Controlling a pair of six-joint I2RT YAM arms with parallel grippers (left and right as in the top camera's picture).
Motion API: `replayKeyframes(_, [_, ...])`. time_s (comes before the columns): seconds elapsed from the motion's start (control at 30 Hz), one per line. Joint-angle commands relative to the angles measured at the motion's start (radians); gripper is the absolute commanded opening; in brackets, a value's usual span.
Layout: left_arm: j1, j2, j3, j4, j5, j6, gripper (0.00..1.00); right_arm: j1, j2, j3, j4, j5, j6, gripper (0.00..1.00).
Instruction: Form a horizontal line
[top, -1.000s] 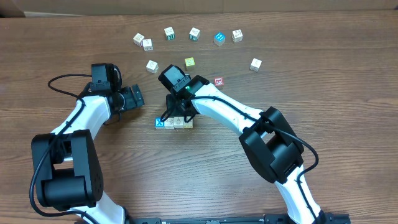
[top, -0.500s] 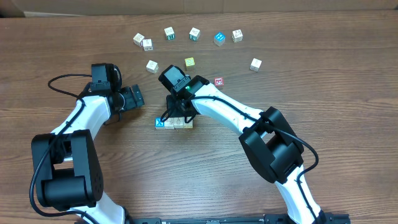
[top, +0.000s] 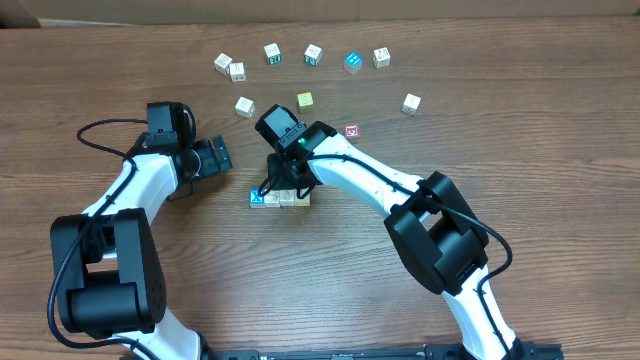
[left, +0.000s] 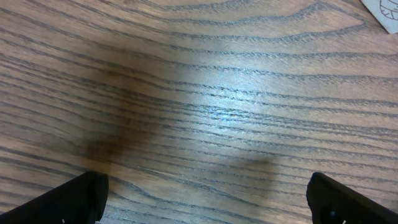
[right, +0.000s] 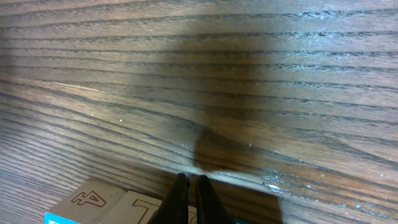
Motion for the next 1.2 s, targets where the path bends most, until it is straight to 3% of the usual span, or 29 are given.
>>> replayKeyframes(0.0, [-0.001,0.013,-0.004,0.000,0.008,-0.010,1.00,0.003,0.004,-0.005,0.002,-0.003,0.006,0.04])
replayKeyframes(1.17, [-0.001,0.013,-0.004,0.000,0.008,-0.010,0.99,0.005,0.004,-0.005,0.005,-0.002,0.006,0.04])
